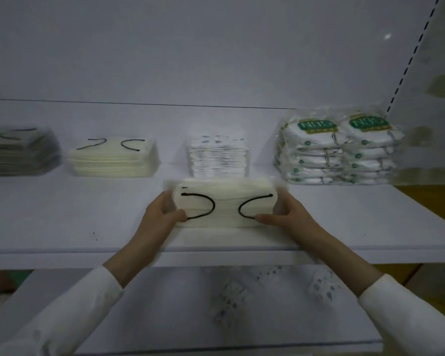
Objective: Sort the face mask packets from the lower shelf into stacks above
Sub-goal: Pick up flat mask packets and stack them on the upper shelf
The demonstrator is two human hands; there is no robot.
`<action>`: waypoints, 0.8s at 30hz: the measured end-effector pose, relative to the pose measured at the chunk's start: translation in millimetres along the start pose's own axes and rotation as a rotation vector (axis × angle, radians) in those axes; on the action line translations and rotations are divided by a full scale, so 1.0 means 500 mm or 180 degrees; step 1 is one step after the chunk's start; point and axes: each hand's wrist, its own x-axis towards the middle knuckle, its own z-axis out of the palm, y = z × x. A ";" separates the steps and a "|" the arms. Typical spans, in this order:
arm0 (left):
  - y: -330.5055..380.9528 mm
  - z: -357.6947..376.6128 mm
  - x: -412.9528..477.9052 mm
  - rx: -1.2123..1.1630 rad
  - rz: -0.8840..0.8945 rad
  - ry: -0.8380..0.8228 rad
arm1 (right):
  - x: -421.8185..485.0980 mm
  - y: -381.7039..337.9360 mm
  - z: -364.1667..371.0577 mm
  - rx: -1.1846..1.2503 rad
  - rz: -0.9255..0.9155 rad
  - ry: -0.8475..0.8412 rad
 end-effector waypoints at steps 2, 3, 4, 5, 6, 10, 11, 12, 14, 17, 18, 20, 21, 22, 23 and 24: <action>-0.004 0.004 0.002 0.0186 0.0013 0.0005 | -0.002 0.007 -0.004 -0.0189 0.0084 -0.0098; -0.004 0.008 0.002 0.0264 0.0057 0.0000 | -0.001 0.010 -0.007 -0.0362 0.0081 -0.0117; -0.003 0.008 0.005 0.0397 0.0096 0.0017 | 0.001 0.008 -0.008 -0.0615 0.0041 -0.0112; 0.000 0.005 0.006 0.0570 0.0133 0.0045 | 0.002 0.002 -0.007 -0.0898 -0.0017 -0.0082; 0.004 -0.002 0.008 0.0709 0.0170 0.0088 | 0.004 -0.007 -0.004 -0.1119 -0.0109 -0.0042; 0.030 -0.057 -0.002 0.1060 0.0310 0.0386 | 0.025 -0.051 0.033 -0.1344 -0.0584 0.0016; 0.038 -0.076 -0.010 0.1131 0.0322 0.0511 | 0.035 -0.061 0.048 -0.1297 -0.0690 -0.0047; 0.044 -0.097 -0.019 0.1175 0.0321 0.0636 | 0.046 -0.070 0.064 -0.1270 -0.0768 -0.0145; 0.050 -0.142 -0.042 0.1220 0.0278 0.0908 | 0.072 -0.088 0.104 -0.1208 -0.0962 -0.0336; 0.054 -0.206 -0.082 0.1296 0.0162 0.1211 | 0.096 -0.112 0.172 -0.1049 -0.1137 -0.0596; 0.057 -0.226 -0.094 0.1320 0.0112 0.1296 | 0.099 -0.121 0.195 -0.1013 -0.1170 -0.0659; 0.063 -0.265 -0.114 0.1344 0.0066 0.1432 | 0.100 -0.138 0.237 -0.0922 -0.1244 -0.0778; 0.065 -0.283 -0.121 0.1361 0.0069 0.1476 | 0.100 -0.146 0.256 -0.0864 -0.1261 -0.0834; 0.065 -0.301 -0.125 0.1372 0.0071 0.1504 | 0.101 -0.155 0.274 -0.0824 -0.1260 -0.0879; 0.064 -0.320 -0.127 0.1372 0.0060 0.1529 | 0.103 -0.163 0.292 -0.0804 -0.1253 -0.0926; 0.060 -0.340 -0.127 0.1384 0.0032 0.1550 | 0.105 -0.173 0.310 -0.0788 -0.1243 -0.0973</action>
